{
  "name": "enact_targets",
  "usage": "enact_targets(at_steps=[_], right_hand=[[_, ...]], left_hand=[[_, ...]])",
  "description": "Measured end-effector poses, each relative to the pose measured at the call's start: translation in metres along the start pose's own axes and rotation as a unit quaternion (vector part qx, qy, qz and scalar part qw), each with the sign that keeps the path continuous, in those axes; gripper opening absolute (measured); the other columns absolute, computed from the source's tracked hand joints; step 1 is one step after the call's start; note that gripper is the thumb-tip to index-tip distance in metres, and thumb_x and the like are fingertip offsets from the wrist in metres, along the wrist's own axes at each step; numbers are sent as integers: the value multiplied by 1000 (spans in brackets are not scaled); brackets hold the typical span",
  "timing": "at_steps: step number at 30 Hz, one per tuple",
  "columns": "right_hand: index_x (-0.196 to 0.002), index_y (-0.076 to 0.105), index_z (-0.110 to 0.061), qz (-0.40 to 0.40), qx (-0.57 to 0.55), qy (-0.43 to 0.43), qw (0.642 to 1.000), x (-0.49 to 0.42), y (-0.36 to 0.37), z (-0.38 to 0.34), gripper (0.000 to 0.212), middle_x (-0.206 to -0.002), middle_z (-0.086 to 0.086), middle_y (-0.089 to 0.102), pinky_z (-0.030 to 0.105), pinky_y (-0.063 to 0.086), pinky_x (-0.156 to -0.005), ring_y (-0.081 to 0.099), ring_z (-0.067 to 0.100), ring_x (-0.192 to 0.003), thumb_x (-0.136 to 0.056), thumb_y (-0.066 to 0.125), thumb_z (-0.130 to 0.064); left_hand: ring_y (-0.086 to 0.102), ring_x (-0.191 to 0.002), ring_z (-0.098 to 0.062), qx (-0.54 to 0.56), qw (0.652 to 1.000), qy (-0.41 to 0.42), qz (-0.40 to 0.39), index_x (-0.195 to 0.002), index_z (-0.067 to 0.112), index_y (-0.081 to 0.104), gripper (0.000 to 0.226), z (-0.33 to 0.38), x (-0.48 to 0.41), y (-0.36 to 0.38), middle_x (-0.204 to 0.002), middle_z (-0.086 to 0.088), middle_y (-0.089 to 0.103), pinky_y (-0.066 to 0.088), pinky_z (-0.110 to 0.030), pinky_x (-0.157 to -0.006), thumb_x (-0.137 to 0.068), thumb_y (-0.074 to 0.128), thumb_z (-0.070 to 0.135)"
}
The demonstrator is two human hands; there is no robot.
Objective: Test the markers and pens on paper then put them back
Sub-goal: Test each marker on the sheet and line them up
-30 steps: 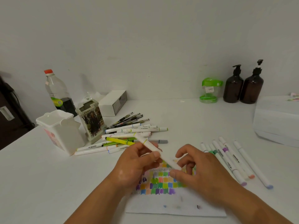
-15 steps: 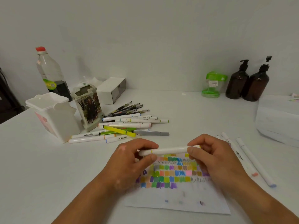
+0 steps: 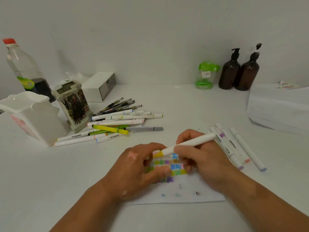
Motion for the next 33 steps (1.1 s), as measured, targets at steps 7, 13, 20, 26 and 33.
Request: enact_targets(at_steps=[7, 13, 20, 26, 33], right_hand=[[-82, 76, -14, 52, -50, 22, 997, 7, -18, -18, 20, -65, 13, 66, 29, 50, -47, 61, 21, -56, -75, 58, -20], [-72, 65, -22, 59, 100, 46, 992, 28, 2, -18, 13, -53, 2, 59, 24, 45, -46, 53, 14, -46, -79, 76, -20], [-80, 69, -29, 54, 163, 78, 982, 44, 23, 0, 19, -57, 1, 65, 19, 48, -48, 60, 11, -48, -89, 73, -12], [-76, 70, -28, 74, 233, 50, 968, 39, 24, 1, 22, -56, -1, 66, 18, 46, -43, 60, 9, -44, -84, 75, -8], [-78, 70, -27, 77, 240, 46, 967, 38, 24, 6, 17, -58, 2, 68, 18, 48, -44, 62, 11, -46, -84, 74, -12]], left_hand=[[42, -90, 4, -184, 973, -16, -136, -138, 49, 42, 87, -6, 1, 4, -94, 25, 47, 34, -20, -81, -64, 48, 95], [41, -87, -2, -236, 961, 25, -143, -137, 41, 49, 89, -15, -5, -7, -96, 22, 49, 34, -23, -81, -68, 40, 96], [37, -79, -4, -208, 963, 95, -143, -132, 40, 56, 67, -24, -5, -8, -91, 16, 52, 33, -23, -75, -80, 48, 82], [38, -84, -7, -200, 964, 89, -152, -138, 41, 52, 71, -28, 0, -7, -95, 13, 49, 38, -29, -78, -81, 45, 83], [41, -82, -9, -182, 969, 84, -144, -135, 41, 54, 72, -29, 0, -6, -89, 13, 47, 40, -32, -77, -78, 48, 83]])
Point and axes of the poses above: each hand's wrist, its own x-axis away from the middle knuckle, its own y-axis out of the palm, z = x × y, the point moved 3 cm from there along -x, towards the middle knuckle
